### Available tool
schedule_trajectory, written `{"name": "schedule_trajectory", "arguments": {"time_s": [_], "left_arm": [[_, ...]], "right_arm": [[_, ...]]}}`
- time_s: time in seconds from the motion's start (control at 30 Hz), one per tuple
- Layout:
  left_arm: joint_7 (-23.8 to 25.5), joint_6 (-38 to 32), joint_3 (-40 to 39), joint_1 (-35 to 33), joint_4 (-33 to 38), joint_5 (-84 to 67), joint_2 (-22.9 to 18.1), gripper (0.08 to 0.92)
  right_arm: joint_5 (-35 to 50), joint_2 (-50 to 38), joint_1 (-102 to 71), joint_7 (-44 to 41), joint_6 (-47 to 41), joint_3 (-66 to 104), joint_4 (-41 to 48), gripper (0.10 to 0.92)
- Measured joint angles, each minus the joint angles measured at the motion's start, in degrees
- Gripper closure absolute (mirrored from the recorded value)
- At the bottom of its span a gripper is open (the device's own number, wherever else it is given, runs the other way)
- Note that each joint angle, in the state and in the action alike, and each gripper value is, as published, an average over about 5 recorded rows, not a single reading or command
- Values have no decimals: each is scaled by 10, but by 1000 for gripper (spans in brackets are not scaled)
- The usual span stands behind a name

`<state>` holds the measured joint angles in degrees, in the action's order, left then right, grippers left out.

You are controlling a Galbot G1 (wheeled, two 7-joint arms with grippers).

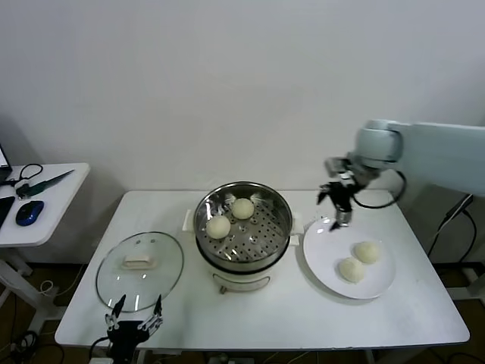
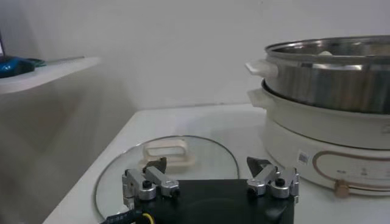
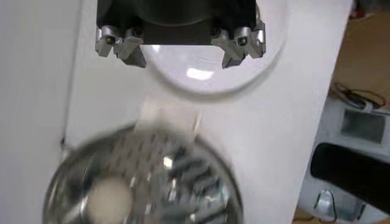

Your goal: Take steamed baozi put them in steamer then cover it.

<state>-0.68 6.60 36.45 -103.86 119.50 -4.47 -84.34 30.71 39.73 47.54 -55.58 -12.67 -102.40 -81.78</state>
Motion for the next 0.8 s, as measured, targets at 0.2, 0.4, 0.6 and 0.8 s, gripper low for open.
{"name": "schedule_trajectory", "arguments": {"time_s": [0.2, 0.4, 0.6, 0.8], "left_arm": [[0, 0, 1, -3, -1, 1, -2, 177], [-1, -3, 5, -7, -5, 1, -3, 177], [-3, -8, 8, -10, -9, 0, -3, 177], [-3, -9, 8, -10, -11, 0, -3, 177]], "right_arm": [[-48, -32, -91, 12, -13, 55, 17, 203], [-77, -36, -174, 30, -30, 113, 42, 203], [-93, -28, -237, 48, -48, 156, 66, 203], [-104, -23, -280, 62, -60, 187, 79, 203]]}}
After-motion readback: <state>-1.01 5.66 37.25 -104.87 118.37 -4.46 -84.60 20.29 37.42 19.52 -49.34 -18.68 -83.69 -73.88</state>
